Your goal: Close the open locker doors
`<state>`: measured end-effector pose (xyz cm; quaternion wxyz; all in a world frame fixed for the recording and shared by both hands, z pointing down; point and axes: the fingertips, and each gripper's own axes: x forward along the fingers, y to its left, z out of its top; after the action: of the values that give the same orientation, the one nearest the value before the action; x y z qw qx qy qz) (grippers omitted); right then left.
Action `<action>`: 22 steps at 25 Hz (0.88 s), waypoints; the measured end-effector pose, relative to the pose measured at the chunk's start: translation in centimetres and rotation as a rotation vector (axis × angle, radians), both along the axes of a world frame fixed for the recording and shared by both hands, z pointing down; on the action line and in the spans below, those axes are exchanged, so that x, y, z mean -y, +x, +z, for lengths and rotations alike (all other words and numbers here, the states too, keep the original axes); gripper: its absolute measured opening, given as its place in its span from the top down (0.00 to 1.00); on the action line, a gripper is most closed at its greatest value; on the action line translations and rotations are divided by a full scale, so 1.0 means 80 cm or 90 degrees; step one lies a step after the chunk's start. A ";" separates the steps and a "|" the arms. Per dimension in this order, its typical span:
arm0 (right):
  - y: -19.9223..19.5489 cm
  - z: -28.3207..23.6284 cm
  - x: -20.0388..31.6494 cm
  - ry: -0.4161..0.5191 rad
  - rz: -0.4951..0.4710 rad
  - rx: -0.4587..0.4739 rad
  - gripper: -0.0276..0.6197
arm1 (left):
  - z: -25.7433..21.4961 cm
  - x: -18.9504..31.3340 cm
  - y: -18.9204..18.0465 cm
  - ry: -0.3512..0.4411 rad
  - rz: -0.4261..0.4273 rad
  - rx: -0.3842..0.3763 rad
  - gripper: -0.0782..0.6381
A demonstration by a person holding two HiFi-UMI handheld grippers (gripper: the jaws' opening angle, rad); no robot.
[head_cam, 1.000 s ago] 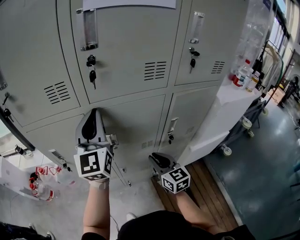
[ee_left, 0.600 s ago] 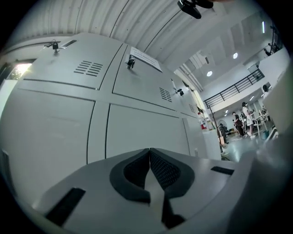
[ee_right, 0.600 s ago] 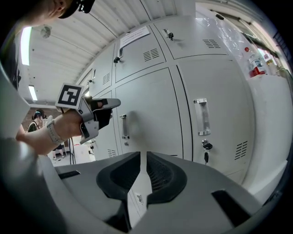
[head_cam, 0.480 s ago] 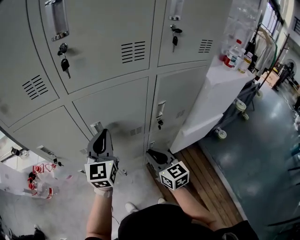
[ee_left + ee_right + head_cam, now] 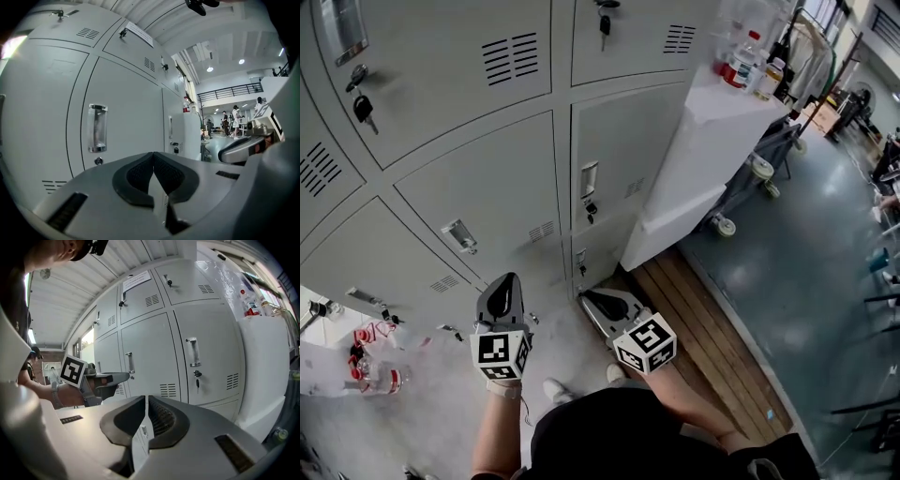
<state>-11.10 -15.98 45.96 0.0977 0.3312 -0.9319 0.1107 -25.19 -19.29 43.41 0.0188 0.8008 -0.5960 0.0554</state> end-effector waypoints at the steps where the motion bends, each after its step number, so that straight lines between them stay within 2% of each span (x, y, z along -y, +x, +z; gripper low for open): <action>1: 0.003 0.002 -0.004 -0.001 0.000 -0.002 0.88 | 0.008 -0.003 0.007 -0.008 0.013 -0.002 0.86; 8: 0.024 0.017 -0.025 -0.006 0.011 -0.007 0.88 | 0.042 -0.025 0.044 -0.034 0.070 -0.014 0.86; 13: 0.036 0.020 -0.040 0.001 0.022 0.000 0.88 | 0.062 -0.047 0.075 -0.058 0.131 -0.009 0.86; 22: 0.059 0.025 -0.055 0.018 0.056 0.004 0.88 | 0.075 -0.081 0.116 -0.058 0.223 0.002 0.86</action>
<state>-6.41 -11.60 47.96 0.0855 0.3729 -0.9182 0.1029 -15.92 -12.84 49.43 0.0444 0.8907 -0.4442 0.0860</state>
